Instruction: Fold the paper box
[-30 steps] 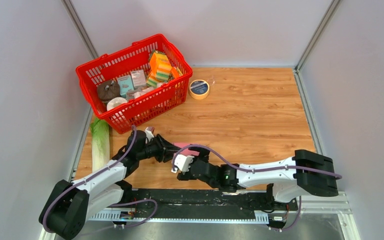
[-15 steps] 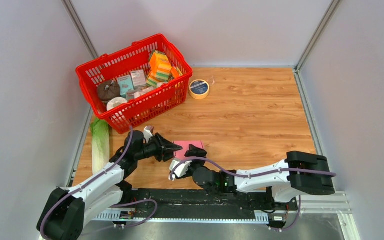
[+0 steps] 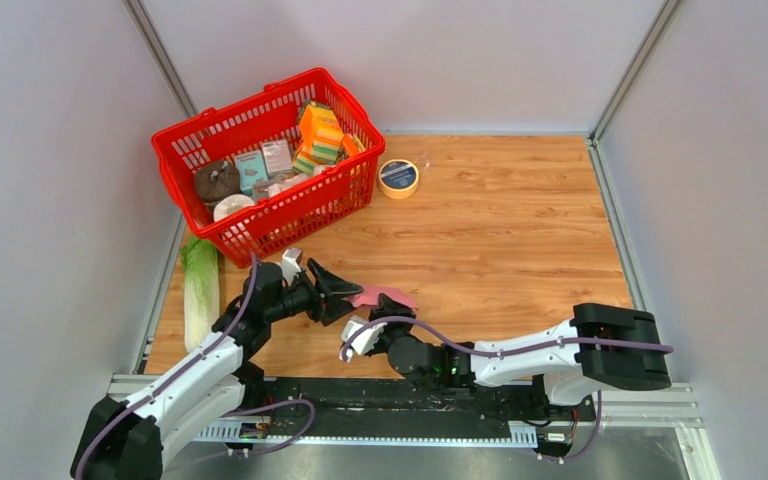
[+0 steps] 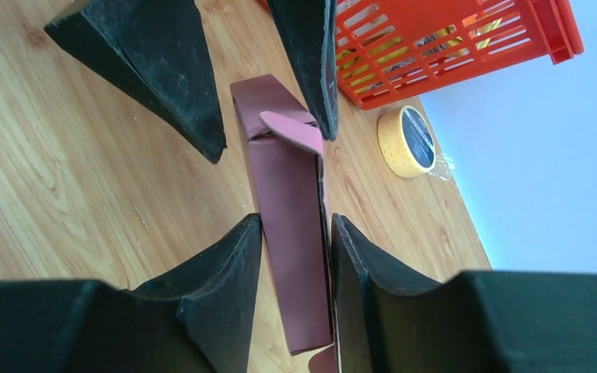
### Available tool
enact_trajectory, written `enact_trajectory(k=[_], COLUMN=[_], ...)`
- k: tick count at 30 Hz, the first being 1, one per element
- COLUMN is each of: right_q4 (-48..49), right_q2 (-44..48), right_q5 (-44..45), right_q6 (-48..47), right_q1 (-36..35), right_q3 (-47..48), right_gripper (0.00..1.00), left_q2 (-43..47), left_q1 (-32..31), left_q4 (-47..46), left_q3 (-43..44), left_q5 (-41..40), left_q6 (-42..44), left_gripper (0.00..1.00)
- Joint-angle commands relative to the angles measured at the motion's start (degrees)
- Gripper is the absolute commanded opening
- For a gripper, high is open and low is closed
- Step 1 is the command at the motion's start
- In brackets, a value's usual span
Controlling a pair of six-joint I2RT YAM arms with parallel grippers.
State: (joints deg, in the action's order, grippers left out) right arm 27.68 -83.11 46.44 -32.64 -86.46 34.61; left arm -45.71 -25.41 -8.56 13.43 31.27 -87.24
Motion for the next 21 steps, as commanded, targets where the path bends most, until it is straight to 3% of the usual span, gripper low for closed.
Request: enact_trajectory(k=[1, 8, 14, 18, 21], right_q4=[0.10, -13.07, -37.40, -53.74, -64.45], right_q2=[3.30, 8.13, 11.74, 9.29, 3.85], right_q5=[2.69, -1.60, -15.82, -21.65, -31.04], right_q6=[3.63, 12.85, 22.42, 27.71, 32.09], right_q1=[-0.21, 0.59, 5.67, 8.49, 13.14], right_q3=[0.11, 2.03, 8.62, 15.74, 23.12], right_gripper=[0.39, 0.34, 0.34, 0.34, 0.36], left_q2=[4.65, 12.22, 20.30, 24.26, 24.62], left_q1=[0.27, 0.27, 0.27, 0.27, 0.27], left_q4=[5.47, 21.37, 31.90, 32.56, 28.87], left_q3=[3.96, 7.13, 9.07, 9.25, 8.46], left_q5=[-3.57, -9.73, -15.79, -18.35, -16.51], left_q6=[8.02, 22.19, 34.75, 41.44, 44.26], left_gripper=[0.67, 0.73, 0.74, 0.70, 0.62])
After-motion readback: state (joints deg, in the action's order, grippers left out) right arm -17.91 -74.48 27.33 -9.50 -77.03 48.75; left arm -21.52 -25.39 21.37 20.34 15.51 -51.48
